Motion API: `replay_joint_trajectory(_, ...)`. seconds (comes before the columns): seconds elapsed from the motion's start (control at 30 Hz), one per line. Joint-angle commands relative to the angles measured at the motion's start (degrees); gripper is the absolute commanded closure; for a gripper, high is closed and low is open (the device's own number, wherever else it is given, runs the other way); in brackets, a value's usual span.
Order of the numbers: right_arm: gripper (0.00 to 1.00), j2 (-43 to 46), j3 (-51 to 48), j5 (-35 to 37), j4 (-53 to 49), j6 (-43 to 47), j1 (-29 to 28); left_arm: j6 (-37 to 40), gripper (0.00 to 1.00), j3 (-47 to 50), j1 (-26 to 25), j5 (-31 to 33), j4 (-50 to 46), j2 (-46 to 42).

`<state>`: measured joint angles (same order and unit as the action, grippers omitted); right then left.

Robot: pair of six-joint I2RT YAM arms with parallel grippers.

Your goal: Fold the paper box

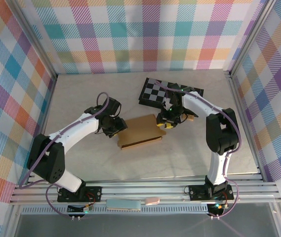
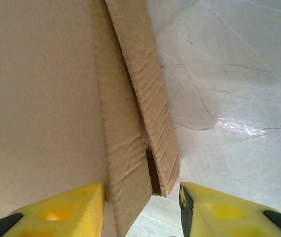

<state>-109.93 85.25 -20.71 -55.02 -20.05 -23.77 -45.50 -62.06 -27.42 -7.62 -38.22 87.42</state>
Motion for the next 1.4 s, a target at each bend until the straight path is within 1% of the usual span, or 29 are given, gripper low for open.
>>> replay_joint_trajectory(0.0, 0.56, -0.55, 2.40, -1.61, -0.03, 0.62, -0.93, 2.16, 0.51, 0.71, 1.04, -0.46, -1.04, 0.95)
replay_joint_trajectory(0.13, 0.56, -0.79, 3.66, -1.98, 0.05, 0.20, -1.29, 1.81, 0.56, 2.03, 1.06, -1.52, 1.31, 1.92)
replay_joint_trajectory(0.27, 0.56, -2.57, 4.49, -3.06, 0.36, 0.02, -2.09, 1.77, 0.64, 2.60, 1.05, -2.00, 2.65, 3.16)
replay_joint_trajectory(0.5, 0.66, -4.62, 2.90, -2.61, 1.55, -0.34, -3.65, 2.01, 0.75, 4.08, 1.05, -1.74, 3.82, 3.80)
replay_joint_trajectory(0.7, 0.70, -5.14, 1.24, -0.25, 2.05, 0.26, -3.89, 3.00, 0.80, 4.70, 1.05, -1.09, 3.07, 3.89)
replay_joint_trajectory(0.9, 0.73, -6.23, 0.32, 2.70, 1.65, 1.03, -4.68, 4.45, 0.81, 4.84, 1.05, 0.72, 1.10, 3.82)
replay_joint_trajectory(0.97, 0.74, -6.59, -0.19, 3.40, 1.68, 1.07, -4.92, 5.04, 0.77, 4.53, 1.05, 1.68, 0.00, 3.96)
replay_joint_trajectory(1.13, 0.75, -6.62, -0.71, 5.74, 1.20, 1.07, -5.23, 7.02, 0.72, 2.77, 0.88, 3.49, -2.96, 3.99)
replay_joint_trajectory(1.27, 0.76, -6.11, 0.21, 6.04, 0.72, 1.16, -5.32, 8.86, 0.57, -0.22, 1.00, 8.32, -7.12, 1.82)
replay_joint_trajectory(1.33, 0.78, -6.06, 0.78, 6.03, 0.37, 1.16, -5.31, 9.83, 0.50, -0.28, 1.17, 8.27, -6.37, 0.73)
replay_joint_trajectory(1.37, 0.79, -6.06, 1.07, 5.95, 0.38, 1.16, -5.31, 10.18, 0.49, 0.12, 1.46, 6.93, -5.06, 0.83)
